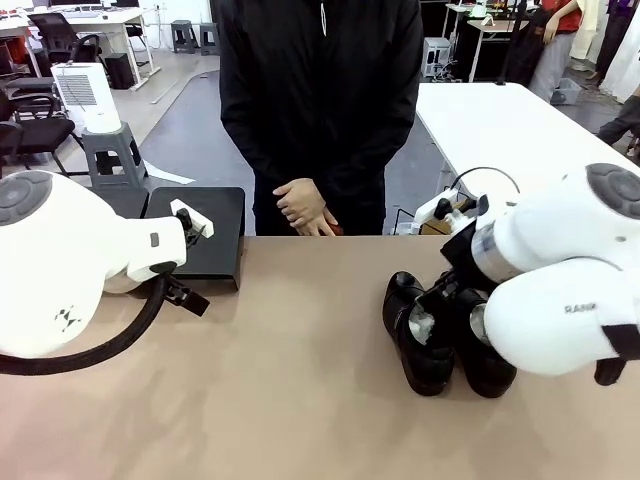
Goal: Organize the shoes by placing them on the stand.
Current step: Pick up one Shoe and place it in the middle of the table.
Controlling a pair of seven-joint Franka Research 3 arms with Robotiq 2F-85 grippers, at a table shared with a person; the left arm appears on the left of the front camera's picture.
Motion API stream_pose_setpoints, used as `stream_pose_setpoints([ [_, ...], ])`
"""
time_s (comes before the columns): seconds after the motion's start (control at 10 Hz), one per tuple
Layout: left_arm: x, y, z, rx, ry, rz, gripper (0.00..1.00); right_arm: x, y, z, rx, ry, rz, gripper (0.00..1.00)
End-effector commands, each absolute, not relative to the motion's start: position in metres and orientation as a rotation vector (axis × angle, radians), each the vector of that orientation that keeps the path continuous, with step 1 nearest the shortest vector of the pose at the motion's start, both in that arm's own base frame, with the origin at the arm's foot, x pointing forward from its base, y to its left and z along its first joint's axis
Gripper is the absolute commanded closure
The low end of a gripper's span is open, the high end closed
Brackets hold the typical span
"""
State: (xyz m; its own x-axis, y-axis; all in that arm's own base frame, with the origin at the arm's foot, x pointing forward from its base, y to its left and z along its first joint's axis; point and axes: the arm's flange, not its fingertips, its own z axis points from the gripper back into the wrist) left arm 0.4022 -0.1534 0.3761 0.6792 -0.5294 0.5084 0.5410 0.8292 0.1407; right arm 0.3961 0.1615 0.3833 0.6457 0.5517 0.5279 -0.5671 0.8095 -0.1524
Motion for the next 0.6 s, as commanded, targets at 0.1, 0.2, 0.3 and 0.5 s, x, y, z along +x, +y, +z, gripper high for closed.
stream_pose_setpoints([
  [0.1, 0.393, -0.105, 0.442, -0.046, -0.642, -0.499, 0.0, 0.375, 0.088, 0.456, 0.177, -0.628, 0.551, 0.0],
  [0.2, 0.392, -0.088, 0.455, -0.11, -0.592, -0.47, 0.0, 0.371, 0.07, 0.469, 0.216, -0.61, 0.536, 0.0],
  [0.3, 0.392, -0.071, 0.465, -0.215, -0.58, -0.439, 0.0, 0.372, 0.047, 0.476, 0.262, -0.594, 0.495, 0.0],
  [0.5, 0.391, -0.036, 0.48, -0.376, -0.593, -0.416, 0.0, 0.368, 0.001, 0.478, 0.39, -0.548, 0.459, 0.0],
])
